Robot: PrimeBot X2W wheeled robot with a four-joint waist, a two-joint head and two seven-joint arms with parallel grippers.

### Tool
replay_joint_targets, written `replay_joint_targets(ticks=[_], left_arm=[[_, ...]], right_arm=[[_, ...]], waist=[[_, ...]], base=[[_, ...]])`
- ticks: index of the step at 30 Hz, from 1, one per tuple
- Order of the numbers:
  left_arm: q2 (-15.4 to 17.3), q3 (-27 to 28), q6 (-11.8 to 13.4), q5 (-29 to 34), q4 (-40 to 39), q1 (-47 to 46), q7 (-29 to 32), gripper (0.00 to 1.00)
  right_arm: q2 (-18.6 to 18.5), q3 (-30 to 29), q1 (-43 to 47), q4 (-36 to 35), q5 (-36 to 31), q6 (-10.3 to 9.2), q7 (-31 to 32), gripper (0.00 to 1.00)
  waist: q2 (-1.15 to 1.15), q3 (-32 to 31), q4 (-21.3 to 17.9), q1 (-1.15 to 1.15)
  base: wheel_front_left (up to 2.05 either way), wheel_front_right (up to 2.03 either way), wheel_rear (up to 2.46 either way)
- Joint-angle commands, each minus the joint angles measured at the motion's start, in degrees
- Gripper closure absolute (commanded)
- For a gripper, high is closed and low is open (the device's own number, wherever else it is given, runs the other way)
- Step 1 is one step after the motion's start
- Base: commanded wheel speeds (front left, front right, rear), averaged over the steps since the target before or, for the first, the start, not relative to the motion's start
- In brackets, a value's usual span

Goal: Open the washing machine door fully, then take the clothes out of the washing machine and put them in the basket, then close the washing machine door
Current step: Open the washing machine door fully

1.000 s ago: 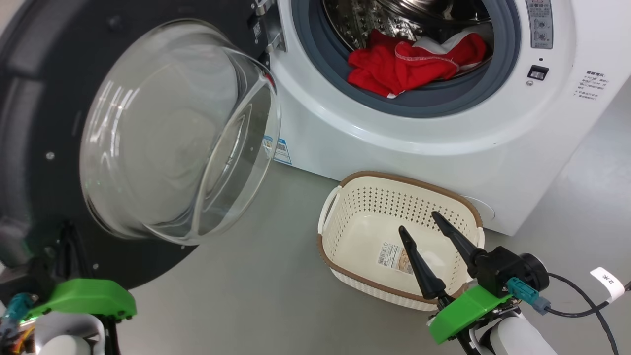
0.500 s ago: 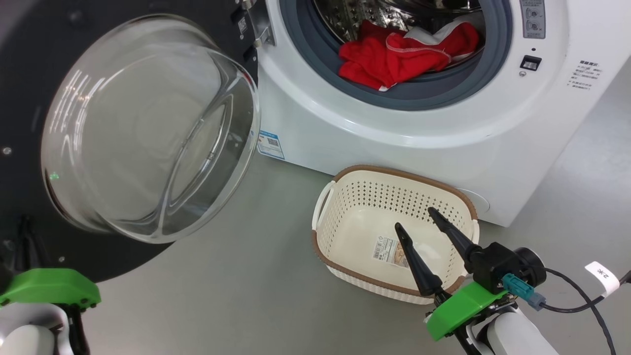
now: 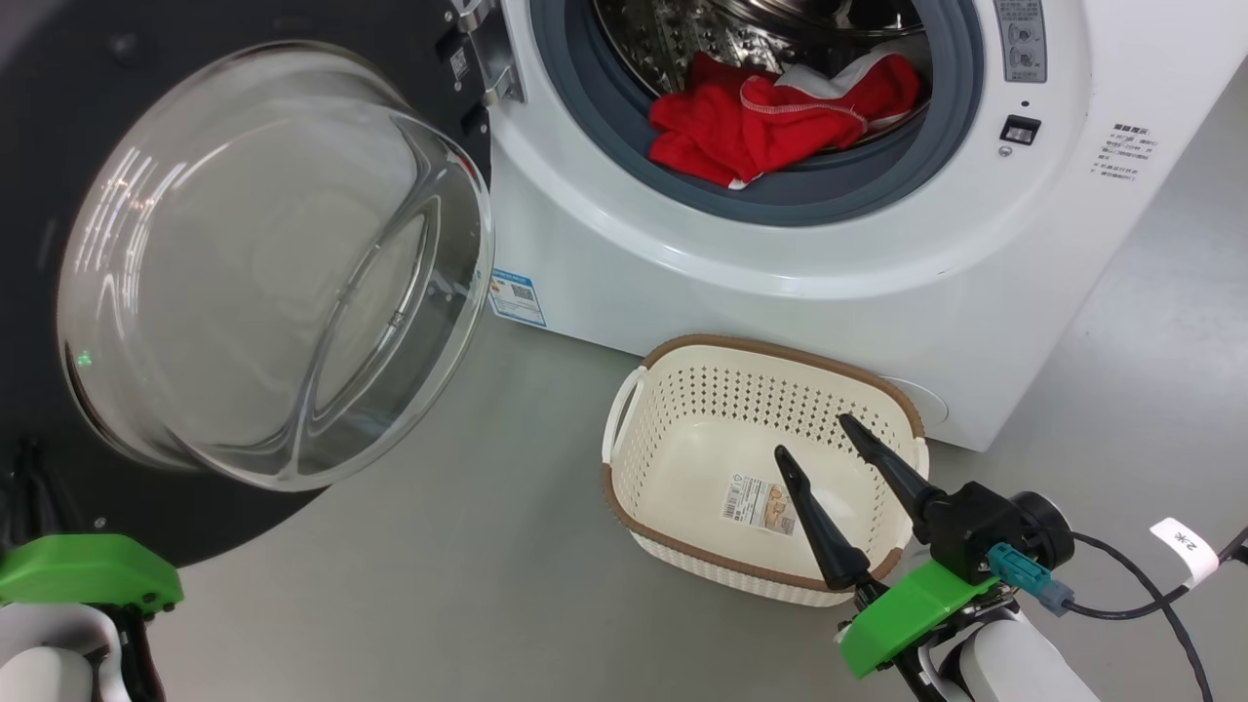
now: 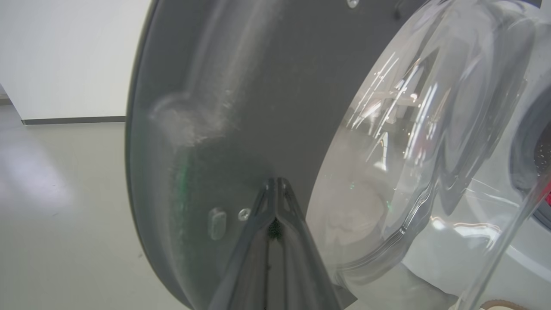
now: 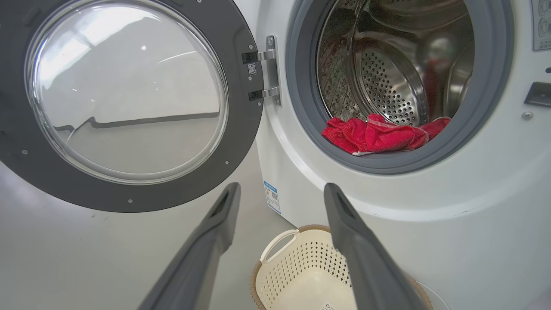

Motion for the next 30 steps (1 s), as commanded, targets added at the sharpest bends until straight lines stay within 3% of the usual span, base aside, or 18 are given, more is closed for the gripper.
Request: replay_joint_targets(ticks=[1, 2, 3, 4, 5, 12, 22, 25, 30], left_arm=[[2.1, 2.44, -0.25, 0.55, -1.13, -1.48, -0.68, 1.0], [1.84, 2.39, -0.23, 0.66, -1.47, -1.26, -0.68, 0.9], [1.6, 2.37, -0.2, 0.77, -1.96, -1.0, -0.68, 0.59], [1.4, 2.32, -0.05, 0.95, -2.49, -0.67, -0.68, 0.11], [1.29, 2.21, 0.21, 1.27, -3.09, -0.28, -0.68, 0.0], [0.48, 1.27, 1.93, 2.7, -9.77, 2.26, -0.62, 0.0], [0.06, -1.78, 4.11, 5.94, -28.25, 5.47, 0.54, 0.0], [-1.51, -2.91, 3.53, 4.66, -32.4, 5.59, 1.05, 0.0], [-2.51, -6.42, 0.3, 3.38, -35.71, 5.93, 1.71, 0.0]], right_arm=[[0.4, 1.06, -2.08, -1.02, 0.38, 0.2, -0.37, 0.0], [0.4, 1.13, -2.03, -1.01, 0.54, 0.2, -0.37, 0.0], [0.4, 1.18, -1.99, -1.04, 0.7, 0.2, -0.37, 0.0], [0.4, 1.24, -1.95, -1.06, 0.87, 0.2, -0.37, 0.0], [0.4, 1.3, -1.9, -1.11, 1.04, 0.2, -0.37, 0.0], [0.4, 1.17, -1.5, -1.57, 2.21, 0.2, -0.37, 0.0], [0.4, -1.34, -0.85, -2.97, 3.56, 0.2, -0.37, 0.0], [0.4, -3.46, -0.64, -3.44, 4.35, 0.2, -0.37, 0.0], [0.4, -5.66, -0.7, -3.96, 3.85, 0.2, -0.37, 0.0]], waist=[[0.0, -0.33, -0.12, 0.0], [0.0, -0.5, -0.19, 0.0], [0.0, -0.69, -0.26, 0.0], [0.0, -0.9, -0.36, 0.0], [0.0, -1.12, -0.48, 0.0], [0.0, -2.25, -1.66, 0.0], [0.0, -3.19, -5.63, 0.0], [0.0, -3.2, -7.36, 0.0], [0.0, -3.11, -10.7, 0.0]], base=[[0.0, 0.0, 0.0], [0.0, 0.0, 0.0], [0.0, 0.0, 0.0], [0.0, 0.0, 0.0], [0.0, 0.0, 0.0], [0.0, 0.0, 0.0], [0.0, 0.0, 0.0], [0.0, 0.0, 0.0], [0.0, 0.0, 0.0]])
